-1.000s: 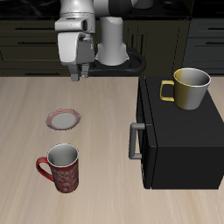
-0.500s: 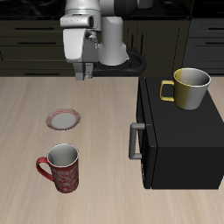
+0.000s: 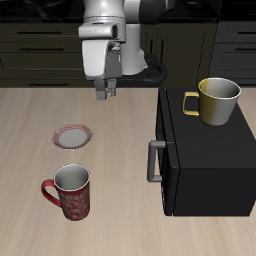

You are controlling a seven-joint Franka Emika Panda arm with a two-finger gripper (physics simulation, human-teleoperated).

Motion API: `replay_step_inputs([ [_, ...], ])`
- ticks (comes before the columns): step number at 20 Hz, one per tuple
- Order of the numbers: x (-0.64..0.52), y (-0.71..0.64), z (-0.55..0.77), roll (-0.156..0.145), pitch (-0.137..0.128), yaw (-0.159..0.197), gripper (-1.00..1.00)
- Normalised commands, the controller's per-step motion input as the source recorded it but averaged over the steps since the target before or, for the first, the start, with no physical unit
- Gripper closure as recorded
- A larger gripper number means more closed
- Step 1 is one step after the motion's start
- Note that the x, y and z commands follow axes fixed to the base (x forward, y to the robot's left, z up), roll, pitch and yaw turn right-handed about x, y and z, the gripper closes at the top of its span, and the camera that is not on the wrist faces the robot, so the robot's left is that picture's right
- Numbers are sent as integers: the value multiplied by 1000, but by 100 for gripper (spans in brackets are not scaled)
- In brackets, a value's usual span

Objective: Open the microwave

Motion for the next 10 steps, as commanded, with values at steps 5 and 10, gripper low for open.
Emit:
replay_step_inputs([
  [5, 194, 240, -80, 31, 25, -15, -100],
  [10, 110, 273, -53, 34, 9, -5, -100],
])
